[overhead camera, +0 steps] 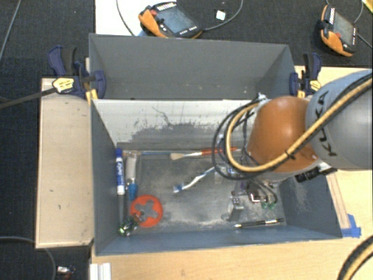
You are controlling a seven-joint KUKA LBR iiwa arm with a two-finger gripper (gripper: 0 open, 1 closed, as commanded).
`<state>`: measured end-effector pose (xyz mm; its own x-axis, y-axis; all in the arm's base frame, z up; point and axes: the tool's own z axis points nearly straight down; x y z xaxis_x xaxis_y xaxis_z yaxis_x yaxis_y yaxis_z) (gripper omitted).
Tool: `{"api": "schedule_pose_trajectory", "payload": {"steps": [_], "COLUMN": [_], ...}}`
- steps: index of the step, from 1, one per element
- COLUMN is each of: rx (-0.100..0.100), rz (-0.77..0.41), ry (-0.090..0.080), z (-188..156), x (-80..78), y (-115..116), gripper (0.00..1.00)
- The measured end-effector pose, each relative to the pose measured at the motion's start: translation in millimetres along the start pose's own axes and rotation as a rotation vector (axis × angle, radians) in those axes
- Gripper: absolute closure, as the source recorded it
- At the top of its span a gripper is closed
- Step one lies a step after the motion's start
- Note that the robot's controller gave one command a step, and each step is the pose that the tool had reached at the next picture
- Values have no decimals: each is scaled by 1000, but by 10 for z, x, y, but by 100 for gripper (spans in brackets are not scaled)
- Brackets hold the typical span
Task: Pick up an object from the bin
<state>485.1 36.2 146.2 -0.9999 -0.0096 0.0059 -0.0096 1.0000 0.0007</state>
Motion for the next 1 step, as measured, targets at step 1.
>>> {"api": "schedule_pose_trajectory", "payload": {"steps": [1], "rx": [0], "rz": [3], "ry": [-8], "z": [-39], "x": [-20], "y": [-1], "gripper": [0]}}
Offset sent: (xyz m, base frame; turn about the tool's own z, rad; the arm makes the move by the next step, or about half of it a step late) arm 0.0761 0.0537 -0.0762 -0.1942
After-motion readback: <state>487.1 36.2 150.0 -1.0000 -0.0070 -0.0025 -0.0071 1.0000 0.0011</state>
